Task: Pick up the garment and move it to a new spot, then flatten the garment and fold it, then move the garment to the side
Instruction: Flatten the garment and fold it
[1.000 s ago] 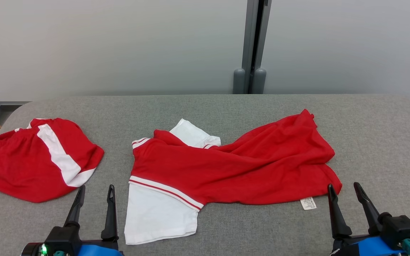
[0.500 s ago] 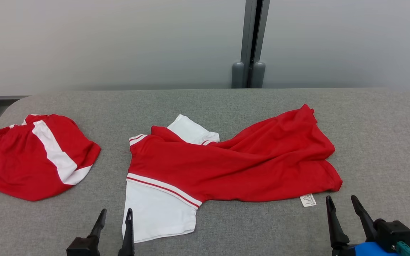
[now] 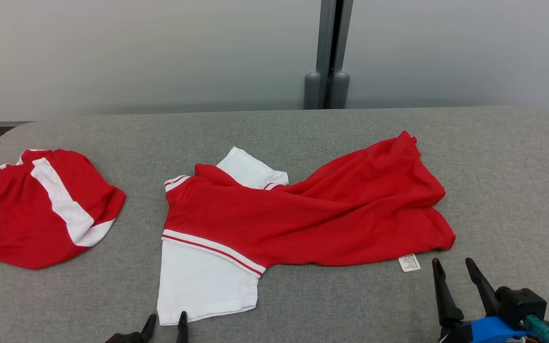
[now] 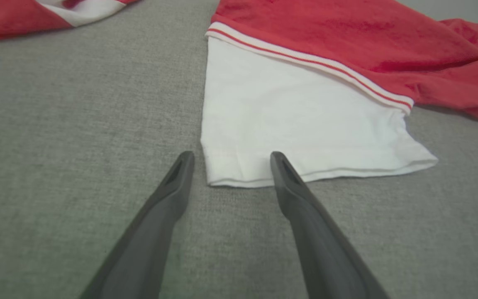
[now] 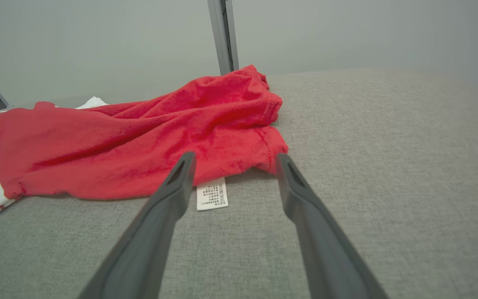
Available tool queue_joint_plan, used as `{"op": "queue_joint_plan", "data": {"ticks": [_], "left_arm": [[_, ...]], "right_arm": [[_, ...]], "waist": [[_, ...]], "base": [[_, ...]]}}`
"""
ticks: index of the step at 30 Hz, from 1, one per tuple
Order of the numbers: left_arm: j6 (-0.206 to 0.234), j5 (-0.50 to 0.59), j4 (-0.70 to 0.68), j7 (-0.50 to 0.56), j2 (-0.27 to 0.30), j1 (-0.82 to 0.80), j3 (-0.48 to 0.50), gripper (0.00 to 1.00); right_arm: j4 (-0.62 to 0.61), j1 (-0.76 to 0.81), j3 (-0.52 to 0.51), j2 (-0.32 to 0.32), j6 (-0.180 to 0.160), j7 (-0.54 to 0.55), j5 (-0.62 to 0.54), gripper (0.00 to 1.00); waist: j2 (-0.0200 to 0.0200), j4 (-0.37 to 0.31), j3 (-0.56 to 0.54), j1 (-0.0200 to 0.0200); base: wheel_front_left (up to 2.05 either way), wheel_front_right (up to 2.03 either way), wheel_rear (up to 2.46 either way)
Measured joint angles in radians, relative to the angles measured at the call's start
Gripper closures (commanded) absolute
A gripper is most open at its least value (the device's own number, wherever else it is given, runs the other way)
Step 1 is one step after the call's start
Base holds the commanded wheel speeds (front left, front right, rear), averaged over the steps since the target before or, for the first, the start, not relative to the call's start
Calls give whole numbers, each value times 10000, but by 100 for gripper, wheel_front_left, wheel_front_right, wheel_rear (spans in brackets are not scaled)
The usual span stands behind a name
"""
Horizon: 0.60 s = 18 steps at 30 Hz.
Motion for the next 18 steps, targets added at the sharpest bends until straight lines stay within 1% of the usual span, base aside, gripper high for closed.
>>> {"op": "queue_joint_plan", "data": {"ticks": [13,14,15,16,18], "left_arm": [[-27,-1081,878,-15,-2,-1006,-905,0],[-29,-1158,941,-15,2,-1069,-986,22],[-29,-1258,1018,-17,2,-1127,-1074,63],[-29,-1321,1081,-17,4,-1196,-1141,100],[-29,-1331,1106,-15,6,-1297,-1204,100]], "right_arm": [[109,-182,42,0,0,-2,8,0],[159,-212,40,0,0,-2,13,0],[211,-243,35,0,0,-2,13,0],[293,-300,15,0,0,-2,12,0],[422,-465,-15,0,0,-4,-4,0]], "waist": [[0,-93,154,-1],[0,-101,177,-2],[0,-103,194,-1],[0,-102,213,-1],[0,-93,256,-1]], "base": [[0,0,0],[0,0,0],[0,0,0],[0,0,0],[0,0,0]]}}
